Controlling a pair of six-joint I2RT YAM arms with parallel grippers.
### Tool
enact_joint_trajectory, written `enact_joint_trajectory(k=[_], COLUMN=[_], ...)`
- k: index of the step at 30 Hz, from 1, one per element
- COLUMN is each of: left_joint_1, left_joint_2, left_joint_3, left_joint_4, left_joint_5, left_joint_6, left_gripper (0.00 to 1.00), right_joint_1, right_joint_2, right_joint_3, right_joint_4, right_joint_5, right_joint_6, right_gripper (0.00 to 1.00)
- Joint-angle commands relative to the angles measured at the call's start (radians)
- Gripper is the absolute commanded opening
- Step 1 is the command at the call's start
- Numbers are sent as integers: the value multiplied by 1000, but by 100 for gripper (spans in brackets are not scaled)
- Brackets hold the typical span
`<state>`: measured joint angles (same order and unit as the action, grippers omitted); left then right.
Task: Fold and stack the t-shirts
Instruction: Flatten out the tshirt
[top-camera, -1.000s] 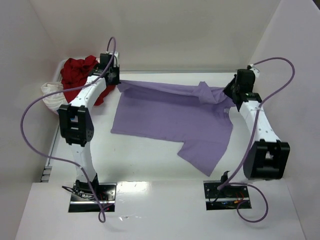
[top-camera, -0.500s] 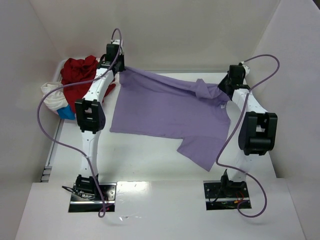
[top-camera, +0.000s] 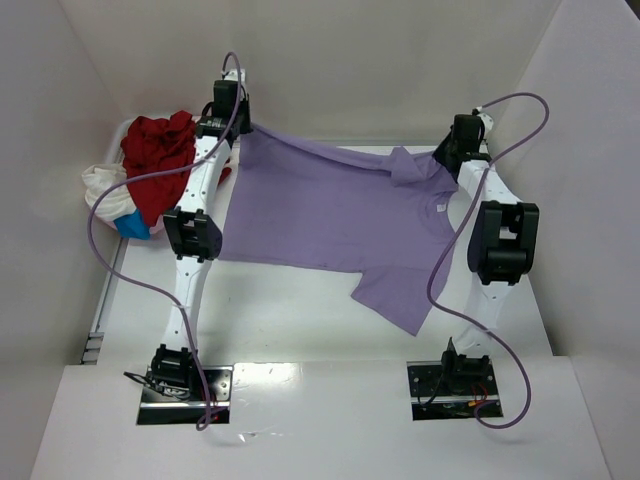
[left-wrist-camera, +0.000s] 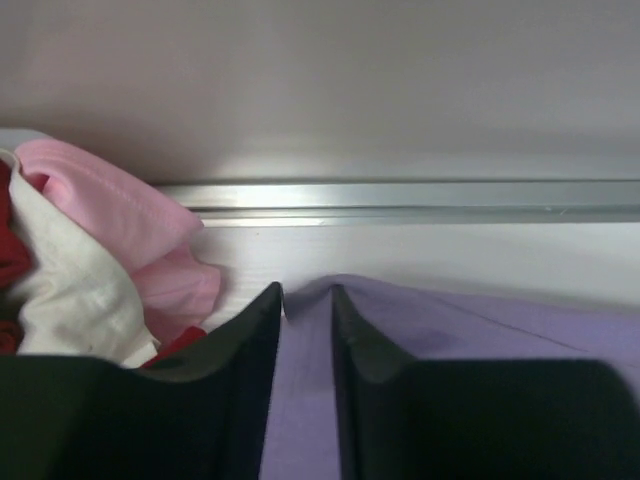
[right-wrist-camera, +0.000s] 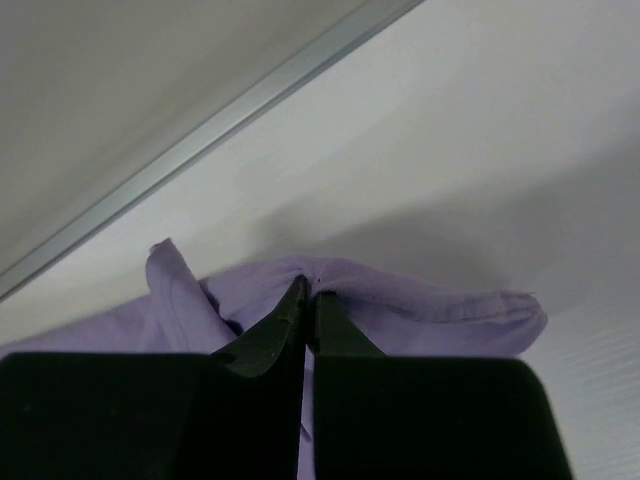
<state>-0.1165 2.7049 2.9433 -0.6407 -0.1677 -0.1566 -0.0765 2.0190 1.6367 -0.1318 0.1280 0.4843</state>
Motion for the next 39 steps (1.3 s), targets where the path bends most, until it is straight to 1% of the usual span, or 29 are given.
enact_joint_trajectory(k=[1,2,3,5,6,7,8,9,12,14,15,16,17,19,20,21,22,23,25,28,31,32,33,36,37,39], left_joint_1=[14,14,14,14,14,14,14,14,14,1,-27,-46,-64,-132,-152,-169,-195,-195,-206,-206,-206,-216,-216,-239,-239,-261], left_joint_2=[24,24,24,24,24,13,3,-6,-62,-130,-163,-201,-282,-367,-449,-486,-519,-569,-597,-615,-616,-628,-628,-628,-628,-628], left_joint_3=[10,10,10,10,10,10,10,10,-35,-159,-227,-312,-495,-678,-764,-912,-975,-1025,-1137,-1197,-1245,-1257,-1271,-1305,-1305,-1328], left_joint_4=[-10,-10,-10,-10,-10,-22,-31,-40,-89,-137,-137,-137,-128,-93,-55,-36,-24,-14,-14,-40,-63,-63,-63,-73,-82,-91], left_joint_5=[-41,-41,-41,-41,-41,-41,-32,-18,37,78,97,109,88,67,56,56,56,65,86,86,96,111,111,122,122,122], left_joint_6=[-3,6,6,6,6,6,6,6,6,29,38,52,66,80,80,80,60,25,-10,-67,-107,-107,-116,-129,-129,-138], left_gripper=[39,39,49,75,81,85,95,99,99,99,99,97,97,95,94,93,93,91,86,80,66,58,44,27,17,8], right_joint_1=[-6,-6,-6,-6,-6,-6,-6,-6,-6,-6,-6,-6,-6,-6,-6,-6,-6,-6,-6,-6,-6,-6,-6,-6,-6,-6], right_joint_2=[21,21,21,21,32,32,41,41,50,61,61,61,70,70,70,70,70,70,61,52,41,31,21,11,10,10], right_joint_3=[54,54,45,45,55,55,64,74,100,110,110,110,121,121,112,112,101,101,89,78,58,48,48,26,26,17], right_joint_4=[52,63,63,72,72,72,72,72,61,61,61,52,52,52,52,52,52,52,52,61,61,61,72,72,72,72], right_joint_5=[16,16,16,16,16,3,2,-7,-7,-17,-18,-18,-18,-18,-18,-18,-18,-28,-37,-47,-47,-56,-56,-56,-56,-56], right_joint_6=[-13,-22,-23,-32,-32,-41,-41,-41,-41,-41,-41,-41,-41,-50,-50,-50,-50,-50,-50,-50,-50,-50,-50,-59,-59,-59], right_gripper=[0,0,0,2,2,2,2,2,2,2,2,2,2,2,2,2,2,2,2,2,2,2,2,2,2,2])
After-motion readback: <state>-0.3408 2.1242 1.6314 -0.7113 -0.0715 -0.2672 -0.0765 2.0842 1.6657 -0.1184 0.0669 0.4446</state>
